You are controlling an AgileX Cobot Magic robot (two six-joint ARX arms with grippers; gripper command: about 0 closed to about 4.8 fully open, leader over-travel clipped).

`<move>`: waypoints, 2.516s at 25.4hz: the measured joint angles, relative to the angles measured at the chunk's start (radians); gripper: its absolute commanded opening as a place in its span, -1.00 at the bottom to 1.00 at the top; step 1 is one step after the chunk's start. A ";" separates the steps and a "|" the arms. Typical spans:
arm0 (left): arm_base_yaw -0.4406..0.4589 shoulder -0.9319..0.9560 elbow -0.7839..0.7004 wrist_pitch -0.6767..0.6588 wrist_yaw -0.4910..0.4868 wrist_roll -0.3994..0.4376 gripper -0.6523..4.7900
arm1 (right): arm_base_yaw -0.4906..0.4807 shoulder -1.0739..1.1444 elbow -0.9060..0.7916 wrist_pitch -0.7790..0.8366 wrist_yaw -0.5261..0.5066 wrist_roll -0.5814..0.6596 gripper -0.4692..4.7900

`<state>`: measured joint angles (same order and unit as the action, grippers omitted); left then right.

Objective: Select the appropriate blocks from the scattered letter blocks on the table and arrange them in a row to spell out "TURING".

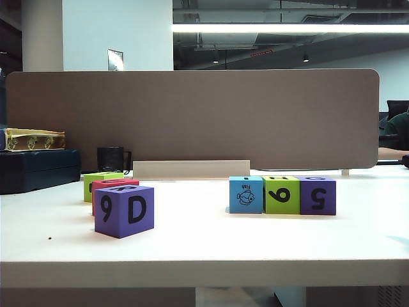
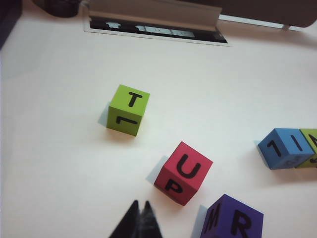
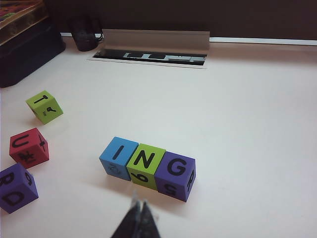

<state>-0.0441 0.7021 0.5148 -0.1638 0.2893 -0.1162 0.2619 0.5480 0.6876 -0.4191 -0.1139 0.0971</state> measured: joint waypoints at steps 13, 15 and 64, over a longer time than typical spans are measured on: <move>-0.100 0.190 0.107 0.003 0.022 0.060 -0.78 | 0.000 0.158 0.153 -0.068 -0.082 0.000 -0.83; -0.119 0.224 0.136 -0.011 0.022 0.060 -0.78 | 0.000 0.171 0.157 -0.084 -0.101 0.000 -0.83; -0.431 0.644 0.224 -0.072 -0.084 0.120 0.85 | 0.262 0.259 0.158 -0.249 -0.253 0.003 -0.83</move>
<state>-0.4747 1.3460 0.7383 -0.2359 0.2054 0.0036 0.5236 0.8066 0.8455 -0.6685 -0.3672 0.1001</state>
